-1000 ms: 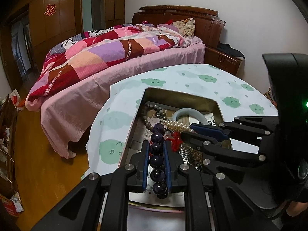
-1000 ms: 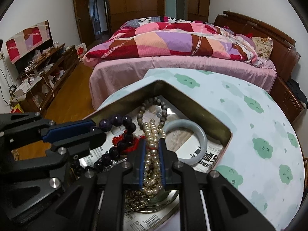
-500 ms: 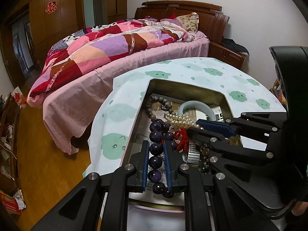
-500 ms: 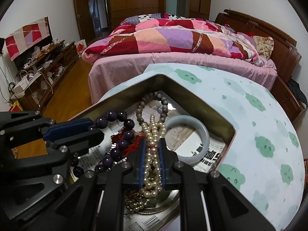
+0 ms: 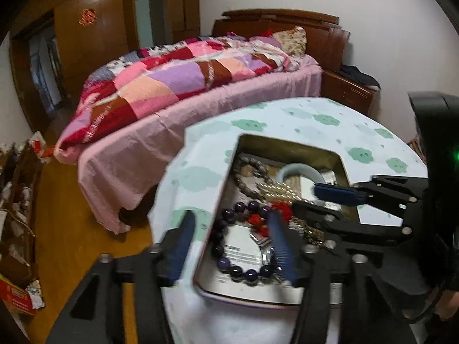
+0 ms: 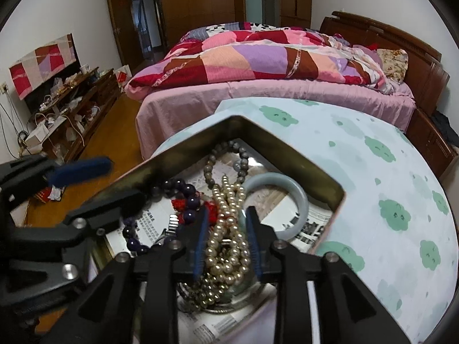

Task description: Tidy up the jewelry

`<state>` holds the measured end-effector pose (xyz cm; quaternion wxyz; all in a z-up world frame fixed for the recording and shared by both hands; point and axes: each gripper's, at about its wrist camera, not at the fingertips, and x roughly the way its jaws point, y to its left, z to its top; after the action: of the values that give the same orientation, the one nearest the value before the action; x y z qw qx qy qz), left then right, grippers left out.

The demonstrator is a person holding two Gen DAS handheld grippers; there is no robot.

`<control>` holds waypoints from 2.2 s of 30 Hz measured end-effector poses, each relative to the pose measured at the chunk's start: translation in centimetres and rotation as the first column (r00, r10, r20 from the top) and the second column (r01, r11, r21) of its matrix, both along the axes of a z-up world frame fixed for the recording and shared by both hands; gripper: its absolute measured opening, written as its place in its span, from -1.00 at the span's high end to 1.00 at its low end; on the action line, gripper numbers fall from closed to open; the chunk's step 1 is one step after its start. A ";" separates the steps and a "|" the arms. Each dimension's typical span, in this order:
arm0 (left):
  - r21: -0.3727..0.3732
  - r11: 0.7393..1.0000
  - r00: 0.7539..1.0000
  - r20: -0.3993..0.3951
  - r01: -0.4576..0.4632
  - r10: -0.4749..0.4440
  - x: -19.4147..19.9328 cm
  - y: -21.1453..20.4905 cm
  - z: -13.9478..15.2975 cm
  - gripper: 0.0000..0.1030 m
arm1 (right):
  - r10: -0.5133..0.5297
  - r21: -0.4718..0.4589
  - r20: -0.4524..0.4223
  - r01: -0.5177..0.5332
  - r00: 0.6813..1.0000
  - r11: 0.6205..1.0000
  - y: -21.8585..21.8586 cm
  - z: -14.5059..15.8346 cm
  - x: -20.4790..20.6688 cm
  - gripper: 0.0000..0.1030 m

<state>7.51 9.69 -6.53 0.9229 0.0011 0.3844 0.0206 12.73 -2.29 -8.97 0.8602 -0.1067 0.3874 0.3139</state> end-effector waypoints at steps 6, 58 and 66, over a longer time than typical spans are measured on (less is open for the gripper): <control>0.018 1.000 0.999 0.051 -0.011 0.010 -1.6 0.3 2.4 -0.40 | -0.035 0.040 0.028 0.034 0.999 0.999 -2.4 1.6 -1.4 -0.11; -0.004 0.999 0.980 0.195 -0.050 0.050 -4.6 0.4 7.0 -0.41 | -0.092 0.148 0.156 0.069 0.983 0.987 -5.6 6.5 -4.8 -0.38; -0.004 0.999 0.981 0.187 -0.051 0.050 -4.4 0.3 6.8 -0.41 | -0.094 0.149 0.160 0.070 0.983 0.986 -5.8 6.4 -4.9 -0.38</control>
<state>3.06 10.02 0.31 0.9542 -0.0101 0.2957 0.0442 7.80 -8.11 -2.59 0.9072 -0.0545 0.2949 0.2952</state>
